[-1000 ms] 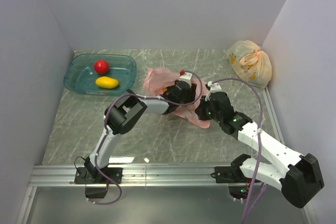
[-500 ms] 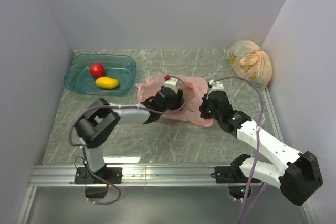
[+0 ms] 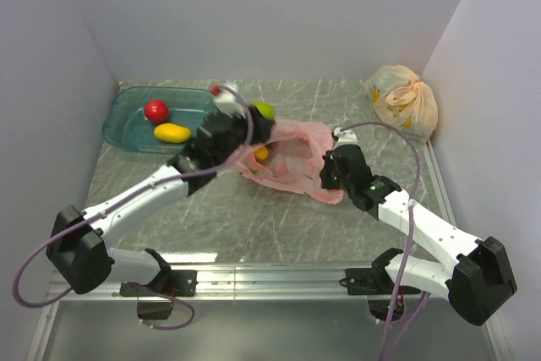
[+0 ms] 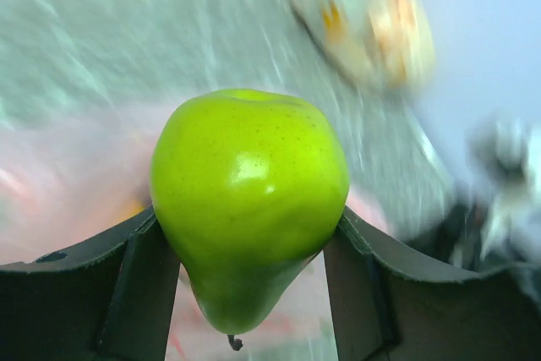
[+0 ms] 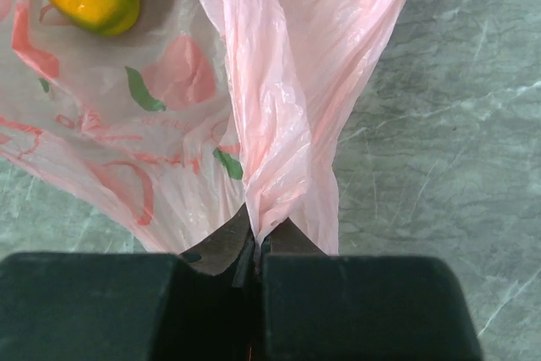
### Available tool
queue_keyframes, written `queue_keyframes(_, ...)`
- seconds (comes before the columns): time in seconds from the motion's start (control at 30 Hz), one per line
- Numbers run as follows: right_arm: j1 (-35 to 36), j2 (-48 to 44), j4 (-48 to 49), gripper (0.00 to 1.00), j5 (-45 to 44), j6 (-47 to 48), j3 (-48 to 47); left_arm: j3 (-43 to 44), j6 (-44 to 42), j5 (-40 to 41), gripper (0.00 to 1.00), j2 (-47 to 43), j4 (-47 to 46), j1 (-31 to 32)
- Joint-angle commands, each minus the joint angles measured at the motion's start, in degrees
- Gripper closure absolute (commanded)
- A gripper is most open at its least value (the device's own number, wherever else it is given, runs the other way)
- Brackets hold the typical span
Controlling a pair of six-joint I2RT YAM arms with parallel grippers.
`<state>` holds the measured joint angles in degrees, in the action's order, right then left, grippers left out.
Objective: Untie the knot of the plastic bag and take out the fruit
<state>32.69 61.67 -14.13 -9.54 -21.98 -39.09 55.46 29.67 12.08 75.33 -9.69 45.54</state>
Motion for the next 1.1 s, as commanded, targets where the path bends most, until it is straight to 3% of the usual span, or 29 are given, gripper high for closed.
queue_keyframes(0.0,-0.2,-0.2,1.9,1.0,1.2,0.7,0.3,7.3,3.5,3.3,0.99,-1.2,7.8,-11.4)
queue_keyframes(0.2,0.0,-1.0,2.4,1.0,2.7,1.3,0.9,16.2,9.0,4.9,0.97,8.0,19.2,-29.9)
queue_keyframes(0.33,0.1,-1.0,2.4,1.0,3.6,1.6,0.9,17.9,10.6,3.7,0.93,16.4,17.6,-36.8)
queue_keyframes(0.47,0.1,-1.4,2.3,1.0,4.4,2.0,0.9,22.6,9.7,5.1,0.82,23.7,18.3,-40.4)
queue_keyframes(0.5,0.1,-1.5,2.4,1.0,4.5,2.1,0.9,23.5,8.7,5.6,0.72,25.0,18.7,-41.1)
queue_keyframes(0.57,0.2,-1.6,2.3,1.0,4.4,2.1,0.9,25.9,7.7,6.4,0.56,28.2,19.6,-41.3)
queue_keyframes(0.6,0.3,-1.6,2.3,1.0,4.4,2.1,0.9,26.4,7.5,6.1,0.33,28.8,20.0,-41.6)
queue_keyframes(0.7,0.2,-1.6,2.0,1.0,4.4,2.3,0.7,26.6,7.9,5.1,0.05,28.5,20.5,-41.6)
queue_keyframes(0.87,0.2,-1.4,2.1,1.0,3.4,2.6,0.4,21.5,10.3,2.6,0.01,20.3,22.9,-40.5)
queue_keyframes(0.97,0.2,-1.5,2.3,1.0,3.6,2.5,0.4,15.5,10.0,3.7,0.01,12.5,23.2,-36.0)
queue_keyframes(1.07,0.2,-1.9,2.4,1.0,3.7,2.6,0.2,8.8,9.2,7.9,0.01,3.9,22.8,-27.0)
